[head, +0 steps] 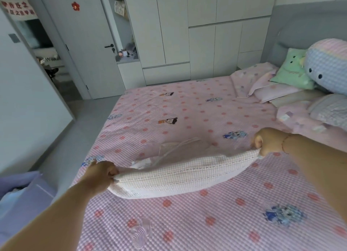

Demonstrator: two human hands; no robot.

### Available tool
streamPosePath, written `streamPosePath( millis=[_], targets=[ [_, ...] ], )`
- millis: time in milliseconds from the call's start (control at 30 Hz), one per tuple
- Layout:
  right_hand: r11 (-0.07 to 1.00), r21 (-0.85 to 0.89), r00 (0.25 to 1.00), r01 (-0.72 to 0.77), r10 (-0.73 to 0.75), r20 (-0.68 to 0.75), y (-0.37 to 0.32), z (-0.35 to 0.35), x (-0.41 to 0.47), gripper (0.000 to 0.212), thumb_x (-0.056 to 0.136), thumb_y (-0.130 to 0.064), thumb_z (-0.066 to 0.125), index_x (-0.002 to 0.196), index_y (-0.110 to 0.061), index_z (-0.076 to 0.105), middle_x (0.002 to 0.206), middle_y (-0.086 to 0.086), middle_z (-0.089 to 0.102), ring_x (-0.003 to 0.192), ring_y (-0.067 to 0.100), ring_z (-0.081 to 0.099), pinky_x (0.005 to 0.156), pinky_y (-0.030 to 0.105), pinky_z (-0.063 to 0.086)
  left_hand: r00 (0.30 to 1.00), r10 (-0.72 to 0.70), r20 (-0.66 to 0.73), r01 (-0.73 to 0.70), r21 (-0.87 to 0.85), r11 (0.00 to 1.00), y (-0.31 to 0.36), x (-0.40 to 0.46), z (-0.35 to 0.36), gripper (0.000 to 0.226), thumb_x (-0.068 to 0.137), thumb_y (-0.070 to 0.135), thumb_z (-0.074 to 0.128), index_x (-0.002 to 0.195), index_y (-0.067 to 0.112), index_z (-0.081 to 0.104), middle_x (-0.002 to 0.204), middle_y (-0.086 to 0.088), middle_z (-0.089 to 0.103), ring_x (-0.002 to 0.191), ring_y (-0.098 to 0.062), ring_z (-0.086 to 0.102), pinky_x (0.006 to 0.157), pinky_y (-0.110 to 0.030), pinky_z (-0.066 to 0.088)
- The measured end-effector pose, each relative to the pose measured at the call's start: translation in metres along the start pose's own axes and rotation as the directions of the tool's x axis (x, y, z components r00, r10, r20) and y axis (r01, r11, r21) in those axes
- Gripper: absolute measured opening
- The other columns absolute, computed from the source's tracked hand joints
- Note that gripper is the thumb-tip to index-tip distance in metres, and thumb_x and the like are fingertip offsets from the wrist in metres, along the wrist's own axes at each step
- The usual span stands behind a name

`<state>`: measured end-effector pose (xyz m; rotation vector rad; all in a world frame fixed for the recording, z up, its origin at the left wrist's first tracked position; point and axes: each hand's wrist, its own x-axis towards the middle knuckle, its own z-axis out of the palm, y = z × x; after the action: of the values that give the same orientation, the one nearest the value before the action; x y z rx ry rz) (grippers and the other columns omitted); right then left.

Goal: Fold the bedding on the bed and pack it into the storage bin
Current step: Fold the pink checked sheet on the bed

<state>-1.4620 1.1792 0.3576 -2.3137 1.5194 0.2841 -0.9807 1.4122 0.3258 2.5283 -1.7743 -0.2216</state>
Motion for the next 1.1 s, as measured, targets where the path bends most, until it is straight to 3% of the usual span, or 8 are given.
streamPosePath(
  millis=[100,200,567,767,900,967,1100],
  targets=[
    [0.999,-0.048,0.998,-0.026,0.029,0.064,0.000,0.021,-0.023,0.024,0.065,-0.014,0.082,0.059,-0.020,0.059,0.071,-0.004,0.061,0.066,0.010,0.053,0.058,0.020,0.041,0.984,0.003,0.178,-0.005,0.013,1.000,-0.001,-0.024,0.006,0.027,0.078,0.021,0.075,0.067,0.028,0.050,0.076,0.012,0.056,0.083,-0.013,0.051,0.076,-0.030,0.038],
    [0.998,-0.032,0.996,-0.047,0.050,0.073,0.002,0.031,-0.035,0.028,0.067,-0.011,0.079,0.058,-0.020,0.055,0.064,-0.004,0.052,0.060,0.010,0.045,0.055,0.020,0.035,0.984,0.003,0.179,0.005,-0.044,0.999,-0.005,-0.037,0.006,0.028,0.076,0.020,0.076,0.065,0.027,0.052,0.075,0.010,0.057,0.079,-0.012,0.053,0.061,-0.025,0.033],
    [0.999,0.012,0.993,-0.030,0.028,0.116,0.005,0.031,-0.028,0.036,0.073,-0.010,0.073,0.059,-0.019,0.041,0.062,-0.004,0.036,0.058,0.011,0.030,0.054,0.020,0.025,0.971,0.027,0.239,-0.012,-0.066,0.998,-0.008,-0.029,0.012,0.029,0.077,0.018,0.077,0.065,0.026,0.052,0.076,0.009,0.056,0.075,-0.009,0.051,0.059,-0.023,0.034],
    [0.987,0.157,0.997,-0.044,0.054,-0.060,0.016,0.013,0.022,0.020,0.078,-0.011,0.072,0.069,-0.021,0.057,0.071,-0.004,0.055,0.064,0.010,0.046,0.056,0.023,0.032,0.985,-0.006,0.171,0.014,-0.049,0.999,-0.007,0.033,-0.005,0.026,0.083,0.009,0.071,0.072,0.026,0.054,0.079,0.004,0.058,0.074,-0.012,0.052,0.058,-0.024,0.034],
    [0.971,0.239,0.980,-0.032,0.077,-0.181,0.021,0.002,0.079,0.010,0.081,-0.010,0.068,0.075,-0.017,0.063,0.079,0.006,0.062,0.074,0.021,0.058,0.064,0.028,0.042,0.996,-0.077,0.050,0.079,-0.054,0.995,-0.008,0.091,-0.012,0.022,0.082,-0.002,0.065,0.085,0.020,0.063,0.089,-0.001,0.061,0.085,-0.020,0.056,0.071,-0.027,0.040],
    [0.954,0.296,0.971,-0.047,0.113,-0.212,0.023,0.000,0.112,0.005,0.082,-0.009,0.066,0.077,-0.010,0.064,0.073,0.010,0.063,0.068,0.025,0.061,0.066,0.031,0.046,0.993,-0.120,0.019,0.120,-0.007,0.993,-0.007,0.120,-0.008,0.020,0.085,-0.002,0.060,0.089,0.017,0.065,0.092,-0.003,0.062,0.086,-0.021,0.055,0.073,-0.028,0.040],
    [0.921,0.384,0.959,-0.071,0.169,-0.228,0.019,0.006,0.170,0.009,0.089,-0.009,0.060,0.081,-0.012,0.058,0.071,0.007,0.062,0.056,0.018,0.063,0.053,0.024,0.042,0.972,-0.231,-0.034,0.233,0.101,0.967,-0.007,0.167,0.011,0.012,0.088,0.009,0.057,0.079,0.016,0.059,0.086,-0.006,0.062,0.081,-0.022,0.056,0.066,-0.028,0.044]
  ],
)
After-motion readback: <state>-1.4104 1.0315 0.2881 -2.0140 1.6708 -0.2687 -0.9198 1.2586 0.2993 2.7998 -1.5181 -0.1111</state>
